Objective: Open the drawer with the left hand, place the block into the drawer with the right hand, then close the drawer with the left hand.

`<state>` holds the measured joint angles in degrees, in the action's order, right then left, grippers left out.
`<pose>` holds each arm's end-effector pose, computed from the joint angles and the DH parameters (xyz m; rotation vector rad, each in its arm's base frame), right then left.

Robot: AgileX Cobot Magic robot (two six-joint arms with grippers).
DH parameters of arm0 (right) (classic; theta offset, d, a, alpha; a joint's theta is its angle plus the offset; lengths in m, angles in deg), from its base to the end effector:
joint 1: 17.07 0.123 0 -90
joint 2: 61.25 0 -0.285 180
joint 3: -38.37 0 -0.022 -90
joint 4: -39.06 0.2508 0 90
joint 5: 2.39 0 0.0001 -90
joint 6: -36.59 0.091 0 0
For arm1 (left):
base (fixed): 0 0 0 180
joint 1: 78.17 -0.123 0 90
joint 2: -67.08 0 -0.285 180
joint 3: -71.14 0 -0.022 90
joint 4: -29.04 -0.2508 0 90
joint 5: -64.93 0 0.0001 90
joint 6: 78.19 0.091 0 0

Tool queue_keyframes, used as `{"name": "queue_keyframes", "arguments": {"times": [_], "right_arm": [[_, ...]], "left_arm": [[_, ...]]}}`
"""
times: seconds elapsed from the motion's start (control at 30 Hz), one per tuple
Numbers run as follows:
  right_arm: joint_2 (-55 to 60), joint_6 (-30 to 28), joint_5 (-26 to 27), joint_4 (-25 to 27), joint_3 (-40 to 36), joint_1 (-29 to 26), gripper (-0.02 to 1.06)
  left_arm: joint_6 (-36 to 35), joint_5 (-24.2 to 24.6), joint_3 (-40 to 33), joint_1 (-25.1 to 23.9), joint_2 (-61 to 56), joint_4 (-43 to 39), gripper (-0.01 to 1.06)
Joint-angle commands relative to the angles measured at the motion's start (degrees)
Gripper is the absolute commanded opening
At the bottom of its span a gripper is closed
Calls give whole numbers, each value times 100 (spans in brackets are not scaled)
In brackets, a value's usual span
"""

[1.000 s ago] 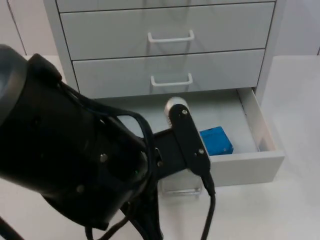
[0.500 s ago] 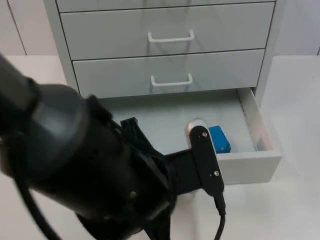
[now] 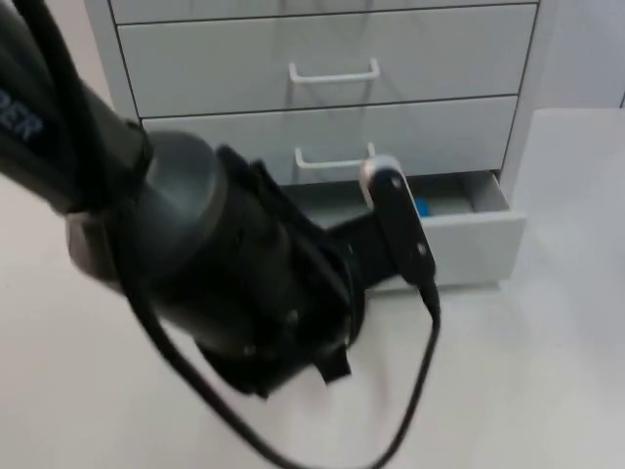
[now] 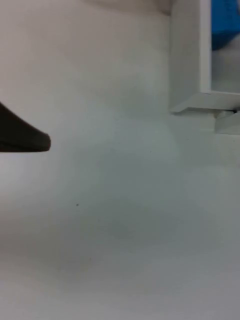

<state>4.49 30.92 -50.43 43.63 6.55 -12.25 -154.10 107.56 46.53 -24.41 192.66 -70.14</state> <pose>0.1847 0.0210 0.2967 -0.1879 2.5326 0.0905 0.2569 -0.2474 0.0950 1.2255 1.9189 0.6569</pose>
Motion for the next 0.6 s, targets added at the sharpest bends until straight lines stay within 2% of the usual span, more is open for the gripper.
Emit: {"name": "queue_keyframes", "arguments": {"times": [0.0, 0.13, 0.33, 0.57], "right_arm": [[-53, 4, 68, 14, 1, -17, 95], [-53, 4, 112, 14, 1, -17, 95], [-53, 4, 445, 58, -313, -17, 95], [-53, 4, 444, 72, -340, -17, 95]], "left_arm": [[-98, 148, 112, -84, 7, -77, 0], [-98, -313, 369, -537, 86, -77, 0], [-87, -304, 738, -968, 431, -77, 0], [-100, -267, 1130, -1195, 716, -77, 0]]}}
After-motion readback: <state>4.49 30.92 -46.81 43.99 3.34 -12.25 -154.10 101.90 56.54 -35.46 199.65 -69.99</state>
